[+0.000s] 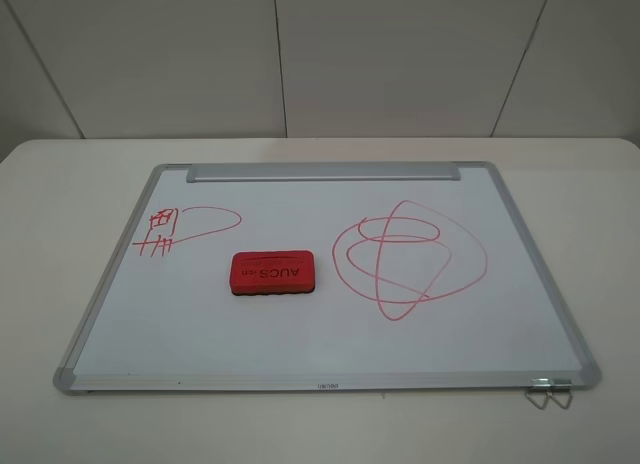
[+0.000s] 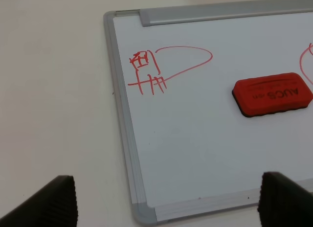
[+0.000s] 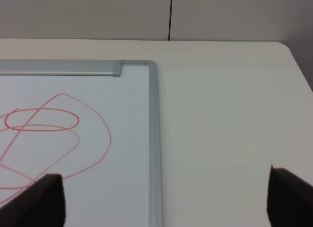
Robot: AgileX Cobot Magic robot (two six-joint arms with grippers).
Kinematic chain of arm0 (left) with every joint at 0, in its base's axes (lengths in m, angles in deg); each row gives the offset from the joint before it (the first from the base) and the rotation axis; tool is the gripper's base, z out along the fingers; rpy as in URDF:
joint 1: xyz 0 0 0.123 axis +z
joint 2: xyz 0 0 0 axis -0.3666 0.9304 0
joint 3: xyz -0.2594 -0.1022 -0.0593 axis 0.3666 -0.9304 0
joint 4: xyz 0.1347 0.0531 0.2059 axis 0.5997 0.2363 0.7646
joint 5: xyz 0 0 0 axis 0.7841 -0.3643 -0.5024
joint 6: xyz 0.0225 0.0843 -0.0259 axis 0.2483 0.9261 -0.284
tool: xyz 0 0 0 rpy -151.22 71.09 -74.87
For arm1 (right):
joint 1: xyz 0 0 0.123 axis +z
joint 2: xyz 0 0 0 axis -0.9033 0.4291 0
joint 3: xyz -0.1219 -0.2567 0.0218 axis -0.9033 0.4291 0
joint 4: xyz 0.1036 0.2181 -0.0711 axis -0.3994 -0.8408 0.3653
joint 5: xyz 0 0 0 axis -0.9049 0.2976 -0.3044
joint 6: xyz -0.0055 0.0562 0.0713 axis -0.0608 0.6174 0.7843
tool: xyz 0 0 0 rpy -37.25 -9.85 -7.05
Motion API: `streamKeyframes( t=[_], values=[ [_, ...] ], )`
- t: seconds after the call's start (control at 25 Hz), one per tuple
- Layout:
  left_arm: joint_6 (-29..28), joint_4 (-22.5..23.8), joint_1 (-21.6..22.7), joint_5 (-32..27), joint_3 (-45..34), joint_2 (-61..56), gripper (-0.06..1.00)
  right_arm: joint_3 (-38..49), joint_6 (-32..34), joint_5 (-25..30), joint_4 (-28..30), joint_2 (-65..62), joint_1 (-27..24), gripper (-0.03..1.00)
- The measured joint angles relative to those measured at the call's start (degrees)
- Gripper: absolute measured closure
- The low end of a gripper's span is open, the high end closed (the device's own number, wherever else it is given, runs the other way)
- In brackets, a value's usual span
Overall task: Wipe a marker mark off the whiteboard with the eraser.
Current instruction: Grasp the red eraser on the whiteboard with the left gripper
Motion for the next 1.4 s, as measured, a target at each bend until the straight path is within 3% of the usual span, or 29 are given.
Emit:
streamKeyframes(
  t=[1.4],
  values=[
    [0.00, 0.00, 0.00, 0.00, 0.00, 0.00, 0.20, 0.00, 0.00, 0.00, 0.00, 0.00, 0.00, 0.26]
  ],
)
